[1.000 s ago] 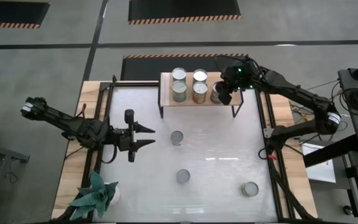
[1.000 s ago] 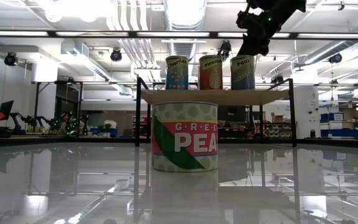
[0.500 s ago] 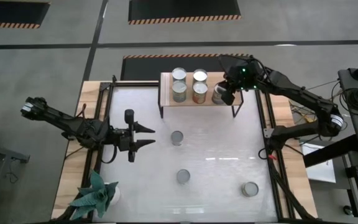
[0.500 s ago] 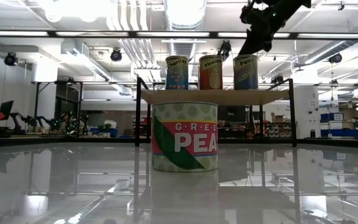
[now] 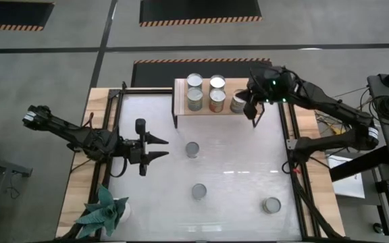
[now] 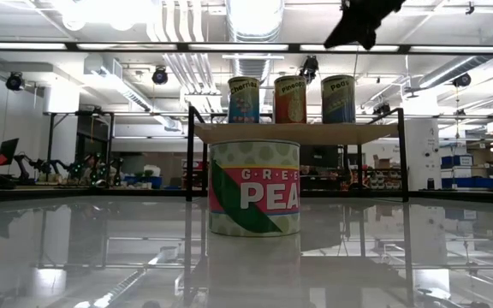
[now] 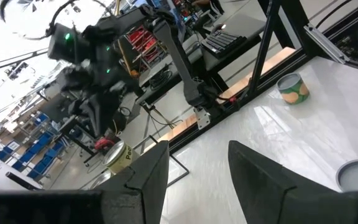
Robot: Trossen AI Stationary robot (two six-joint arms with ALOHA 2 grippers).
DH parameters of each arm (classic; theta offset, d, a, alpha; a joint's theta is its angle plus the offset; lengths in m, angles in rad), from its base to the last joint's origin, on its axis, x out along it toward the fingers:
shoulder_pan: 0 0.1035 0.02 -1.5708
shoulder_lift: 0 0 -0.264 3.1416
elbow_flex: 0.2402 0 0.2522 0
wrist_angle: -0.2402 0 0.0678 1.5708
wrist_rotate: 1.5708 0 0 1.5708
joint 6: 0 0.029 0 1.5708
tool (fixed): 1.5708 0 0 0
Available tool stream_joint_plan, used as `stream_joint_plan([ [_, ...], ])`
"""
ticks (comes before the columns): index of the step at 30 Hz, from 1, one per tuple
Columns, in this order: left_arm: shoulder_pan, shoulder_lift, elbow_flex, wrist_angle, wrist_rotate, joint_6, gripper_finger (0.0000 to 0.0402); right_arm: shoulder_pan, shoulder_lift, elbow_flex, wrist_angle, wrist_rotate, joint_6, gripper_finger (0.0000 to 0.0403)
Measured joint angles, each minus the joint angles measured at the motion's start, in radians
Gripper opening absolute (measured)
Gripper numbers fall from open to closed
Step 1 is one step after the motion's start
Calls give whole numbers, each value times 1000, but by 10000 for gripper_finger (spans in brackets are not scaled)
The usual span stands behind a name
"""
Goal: Pick and place cans onto a shelf
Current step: Put the small canned peas on the shelf
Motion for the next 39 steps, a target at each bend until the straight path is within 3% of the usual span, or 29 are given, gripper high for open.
stream_joint_plan([
  [5,0,0,0,0,0,-1,149,183,-20,0,-7,-1,116,13],
  [15,0,0,0,0,0,-9,149,555,55,-2,-76,4,511,13],
  [21,0,0,0,0,0,-13,149,712,151,-3,-129,116,592,13],
  [27,0,0,0,0,0,-39,149,796,241,-3,-128,192,593,13],
  [39,0,0,0,0,0,-100,149,844,419,-3,-79,207,538,13],
])
